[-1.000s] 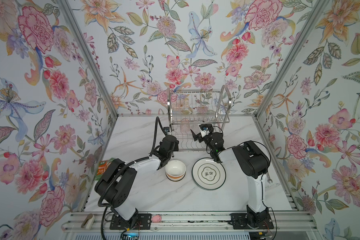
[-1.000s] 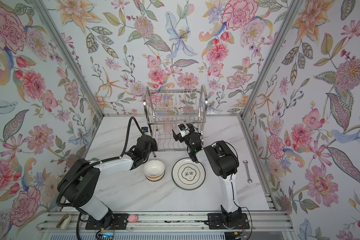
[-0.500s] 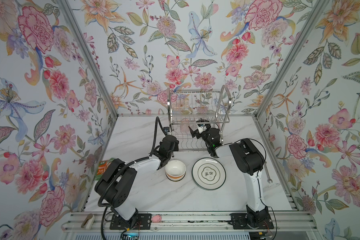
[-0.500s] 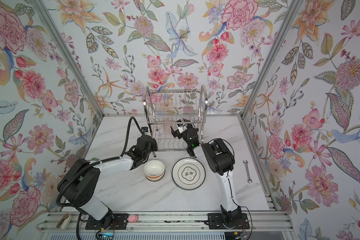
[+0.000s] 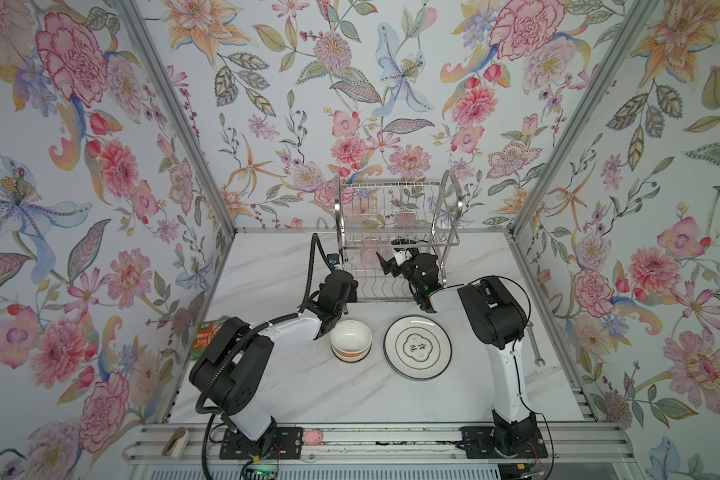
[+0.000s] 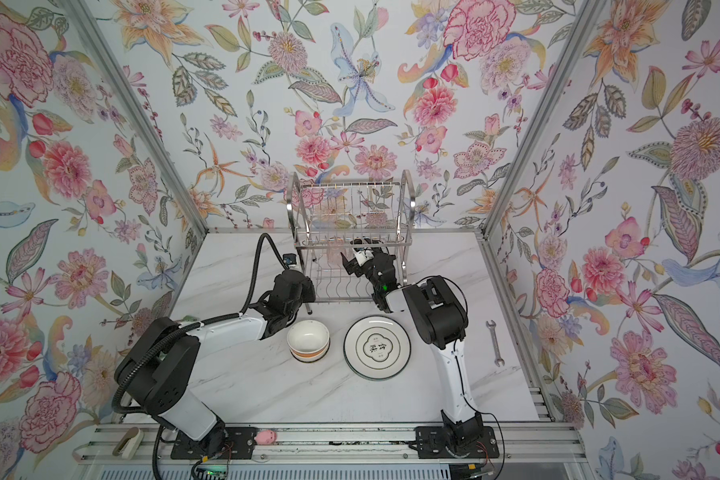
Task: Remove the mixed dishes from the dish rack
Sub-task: 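Close the right gripper around the clear glass in the rack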
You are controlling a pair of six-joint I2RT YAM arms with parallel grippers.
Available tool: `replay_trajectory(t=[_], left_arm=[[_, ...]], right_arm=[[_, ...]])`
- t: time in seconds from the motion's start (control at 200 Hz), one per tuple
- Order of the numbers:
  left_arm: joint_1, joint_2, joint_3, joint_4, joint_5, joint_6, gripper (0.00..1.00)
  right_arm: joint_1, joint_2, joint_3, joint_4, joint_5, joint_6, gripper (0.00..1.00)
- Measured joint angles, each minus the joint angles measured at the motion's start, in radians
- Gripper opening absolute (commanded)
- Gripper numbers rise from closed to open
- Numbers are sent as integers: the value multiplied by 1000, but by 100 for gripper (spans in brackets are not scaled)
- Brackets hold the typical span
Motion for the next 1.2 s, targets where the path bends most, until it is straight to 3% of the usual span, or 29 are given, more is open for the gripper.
replay_trajectory(t=[0.21,0.475,0.681,0.766,0.961,1.201], left_arm=[[0,0,5,-8,0,0,0],[0,2,6,-11,-3,0,0],[0,3,8,-14,-4,-1,0],[0,3,8,-14,-5,-1,1],[-1,5,11,-16,-11,-1,1],[0,17,24,-16,-16,0,1]], right_arm=[[-15,3,18,-22,-23,18,76],[-22,3,30,-23,-53,30,53],[-22,3,28,-20,-74,30,45],[-22,3,21,-6,-80,30,37],[-22,1,0,28,-86,34,7],[-10,-47,-80,58,-112,55,0]])
